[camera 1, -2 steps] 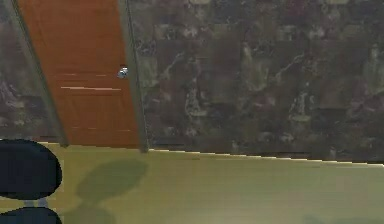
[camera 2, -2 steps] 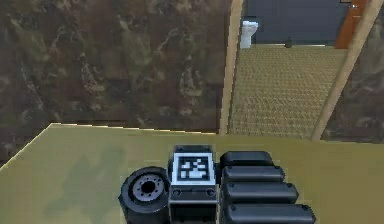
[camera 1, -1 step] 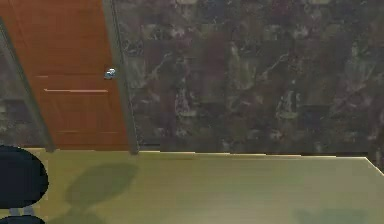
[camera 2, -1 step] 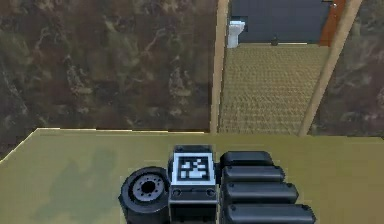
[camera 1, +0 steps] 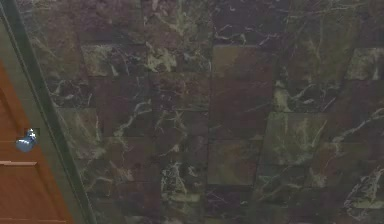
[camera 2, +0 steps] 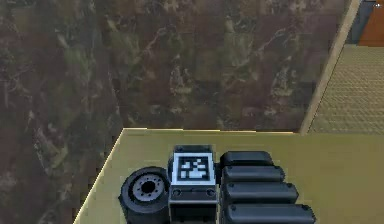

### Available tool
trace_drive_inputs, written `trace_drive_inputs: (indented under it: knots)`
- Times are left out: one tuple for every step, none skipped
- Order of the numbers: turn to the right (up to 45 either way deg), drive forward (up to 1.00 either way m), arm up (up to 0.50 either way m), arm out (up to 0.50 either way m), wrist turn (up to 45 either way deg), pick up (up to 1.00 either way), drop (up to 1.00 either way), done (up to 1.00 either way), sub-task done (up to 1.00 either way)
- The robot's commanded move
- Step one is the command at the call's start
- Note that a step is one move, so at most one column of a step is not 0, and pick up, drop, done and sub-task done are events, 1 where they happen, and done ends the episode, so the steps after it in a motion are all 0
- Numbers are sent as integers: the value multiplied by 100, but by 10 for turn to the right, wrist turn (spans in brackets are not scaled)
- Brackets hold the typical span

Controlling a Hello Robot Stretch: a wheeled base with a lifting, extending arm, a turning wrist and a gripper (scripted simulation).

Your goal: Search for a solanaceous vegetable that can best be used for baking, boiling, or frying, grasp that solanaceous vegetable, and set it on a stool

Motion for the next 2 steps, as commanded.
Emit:
trace_drive_inputs:
  knots:
    - [0, 10, 0, 0, 0, 0, 0, 0, 0]
    - [-450, 0, 0, 0, 0, 0, 0, 0, 0]
